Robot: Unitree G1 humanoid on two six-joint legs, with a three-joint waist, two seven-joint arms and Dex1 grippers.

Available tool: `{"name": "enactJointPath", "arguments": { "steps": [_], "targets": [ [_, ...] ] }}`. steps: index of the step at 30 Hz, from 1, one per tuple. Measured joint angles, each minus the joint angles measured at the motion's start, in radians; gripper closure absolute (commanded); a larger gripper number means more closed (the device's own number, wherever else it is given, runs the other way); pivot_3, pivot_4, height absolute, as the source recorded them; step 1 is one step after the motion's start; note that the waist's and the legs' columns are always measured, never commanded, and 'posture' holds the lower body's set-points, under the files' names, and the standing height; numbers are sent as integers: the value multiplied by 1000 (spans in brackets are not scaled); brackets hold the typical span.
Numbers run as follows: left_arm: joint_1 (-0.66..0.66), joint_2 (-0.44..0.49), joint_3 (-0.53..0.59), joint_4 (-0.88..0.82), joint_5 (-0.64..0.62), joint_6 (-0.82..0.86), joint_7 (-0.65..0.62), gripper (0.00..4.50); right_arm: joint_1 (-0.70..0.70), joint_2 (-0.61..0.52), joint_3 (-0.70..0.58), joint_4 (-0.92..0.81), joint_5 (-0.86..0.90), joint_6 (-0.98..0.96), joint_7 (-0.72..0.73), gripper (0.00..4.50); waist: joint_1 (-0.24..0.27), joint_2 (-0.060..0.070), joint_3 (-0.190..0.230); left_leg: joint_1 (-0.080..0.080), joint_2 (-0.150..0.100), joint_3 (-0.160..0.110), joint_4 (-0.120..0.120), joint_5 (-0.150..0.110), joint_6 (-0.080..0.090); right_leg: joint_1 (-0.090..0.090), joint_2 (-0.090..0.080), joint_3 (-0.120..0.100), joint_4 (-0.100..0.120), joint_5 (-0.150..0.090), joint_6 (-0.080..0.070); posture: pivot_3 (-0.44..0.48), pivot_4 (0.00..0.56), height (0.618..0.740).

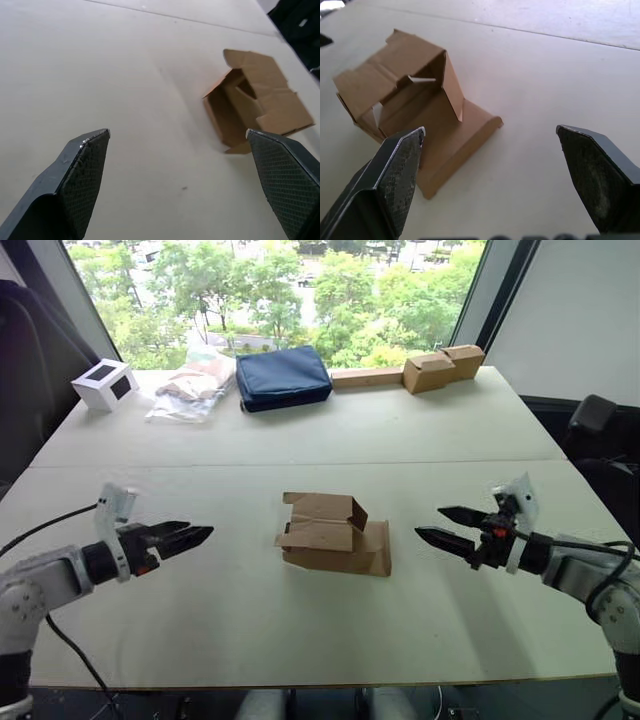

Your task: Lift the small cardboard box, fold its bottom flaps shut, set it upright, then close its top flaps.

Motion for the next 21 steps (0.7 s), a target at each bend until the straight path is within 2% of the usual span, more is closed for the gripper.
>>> {"name": "enactJointPath", "arguments": {
  "steps": [4, 8, 13, 21],
  "targets": [
    [-78, 8, -20, 36, -117, 156, -48, 0, 25, -44, 4, -92, -5, -5, 34, 55, -10, 0, 0, 1, 1, 0, 0, 0, 0, 0, 2, 0, 1, 0, 0, 0, 150, 740],
    [-200, 11, -96, 141, -135, 263, -72, 0, 21, -66, 24, -194, 9, 17, 35, 55, -5, -1, 0, 2, 1, 0, 0, 1, -1, 1, 3, 0, 2, 0, 0, 0, 150, 740],
    [-367, -51, -246, 304, -91, 345, -111, 0, -17, -12, 55, -289, 44, 42, -38, 55, 0, -2, 0, 1, -1, 0, 2, 1, -1, 1, 3, 0, 2, 0, 1, 0, 150, 740],
    [-549, -147, -457, 515, 79, 234, -284, 0, 80, 29, 39, -383, 110, 107, -135, 55, -1, -3, 1, 0, -1, 0, 3, 1, -1, 1, 4, 0, 2, 0, 1, 0, 150, 740]
  ]
}}
